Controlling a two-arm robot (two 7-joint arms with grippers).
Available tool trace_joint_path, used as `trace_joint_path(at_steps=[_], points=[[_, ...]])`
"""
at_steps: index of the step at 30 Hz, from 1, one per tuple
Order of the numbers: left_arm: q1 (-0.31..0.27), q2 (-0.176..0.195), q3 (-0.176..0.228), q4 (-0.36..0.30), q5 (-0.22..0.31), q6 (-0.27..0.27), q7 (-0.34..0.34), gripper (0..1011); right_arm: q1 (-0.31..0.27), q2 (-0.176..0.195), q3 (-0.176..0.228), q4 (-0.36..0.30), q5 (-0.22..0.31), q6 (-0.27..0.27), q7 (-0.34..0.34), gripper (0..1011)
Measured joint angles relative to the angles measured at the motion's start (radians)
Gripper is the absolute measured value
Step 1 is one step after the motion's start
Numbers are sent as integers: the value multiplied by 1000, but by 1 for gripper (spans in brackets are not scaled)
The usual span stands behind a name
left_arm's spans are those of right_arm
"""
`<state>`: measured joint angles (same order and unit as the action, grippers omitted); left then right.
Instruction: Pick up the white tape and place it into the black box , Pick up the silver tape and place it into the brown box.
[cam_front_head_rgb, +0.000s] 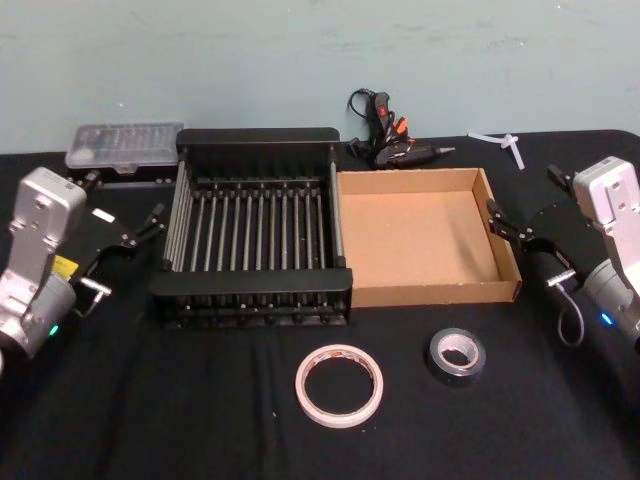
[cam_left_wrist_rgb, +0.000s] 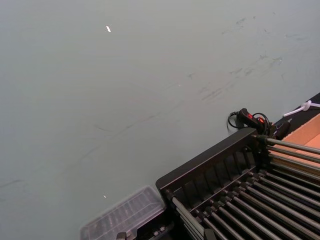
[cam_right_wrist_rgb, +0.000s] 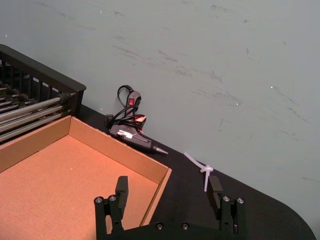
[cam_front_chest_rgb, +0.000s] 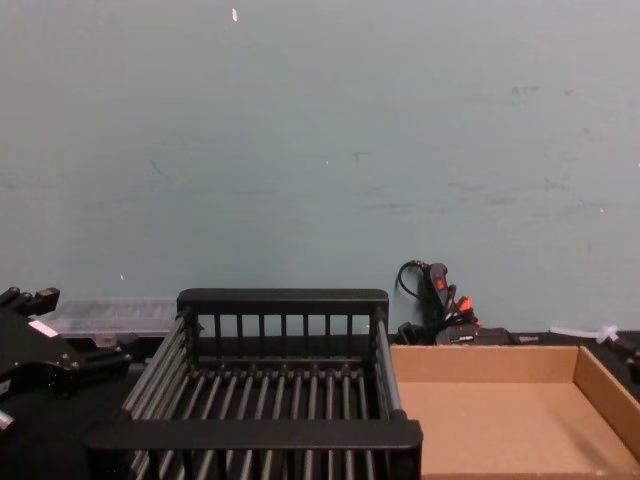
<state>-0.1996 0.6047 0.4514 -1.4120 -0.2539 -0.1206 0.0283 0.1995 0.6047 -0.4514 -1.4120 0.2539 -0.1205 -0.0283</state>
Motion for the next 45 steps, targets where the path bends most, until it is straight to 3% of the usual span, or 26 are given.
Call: trace_joint_path(at_steps=[45], points=[[0, 0, 0, 0, 0, 0, 0, 1001, 0, 0, 0, 0, 0, 0, 0, 1002]])
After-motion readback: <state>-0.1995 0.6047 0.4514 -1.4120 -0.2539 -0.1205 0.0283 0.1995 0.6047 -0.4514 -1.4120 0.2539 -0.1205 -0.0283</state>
